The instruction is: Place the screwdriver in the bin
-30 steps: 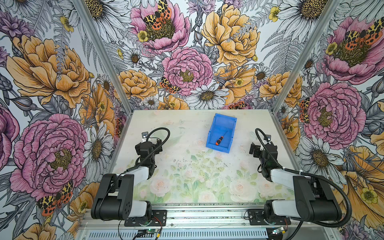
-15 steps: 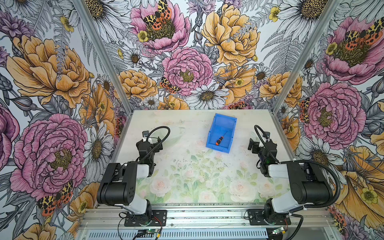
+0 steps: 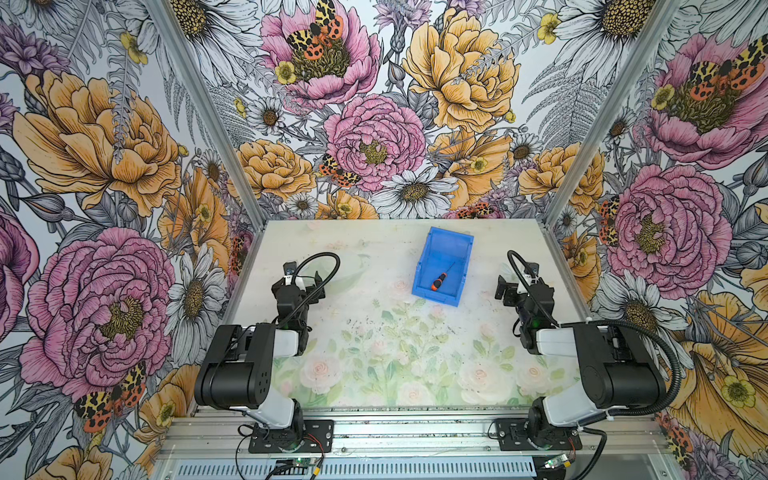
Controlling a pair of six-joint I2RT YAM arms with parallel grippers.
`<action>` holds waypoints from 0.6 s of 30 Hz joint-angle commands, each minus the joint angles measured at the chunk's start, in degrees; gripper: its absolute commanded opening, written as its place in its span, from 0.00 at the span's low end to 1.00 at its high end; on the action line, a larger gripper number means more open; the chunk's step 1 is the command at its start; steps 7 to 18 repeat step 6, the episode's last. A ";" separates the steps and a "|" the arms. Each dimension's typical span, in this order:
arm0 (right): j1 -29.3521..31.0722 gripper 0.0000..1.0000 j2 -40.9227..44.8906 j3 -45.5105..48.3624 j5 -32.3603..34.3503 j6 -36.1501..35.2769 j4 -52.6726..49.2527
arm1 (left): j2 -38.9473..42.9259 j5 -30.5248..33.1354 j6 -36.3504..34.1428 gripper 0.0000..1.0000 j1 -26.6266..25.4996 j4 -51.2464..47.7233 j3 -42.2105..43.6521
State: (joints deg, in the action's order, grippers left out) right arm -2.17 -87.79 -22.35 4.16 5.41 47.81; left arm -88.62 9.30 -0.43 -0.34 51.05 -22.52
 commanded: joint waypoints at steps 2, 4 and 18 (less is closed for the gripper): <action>0.50 1.00 -0.38 -0.81 -0.85 -0.77 0.72 | -0.15 -1.77 -0.10 0.99 0.10 1.97 0.56; 0.49 0.99 -0.37 -0.68 -0.86 -0.83 0.77 | -0.15 -2.09 0.02 0.99 0.25 1.89 0.55; 0.50 1.00 -0.36 -0.73 -0.91 -0.79 0.79 | -0.15 -1.96 -0.13 0.99 0.18 2.10 0.70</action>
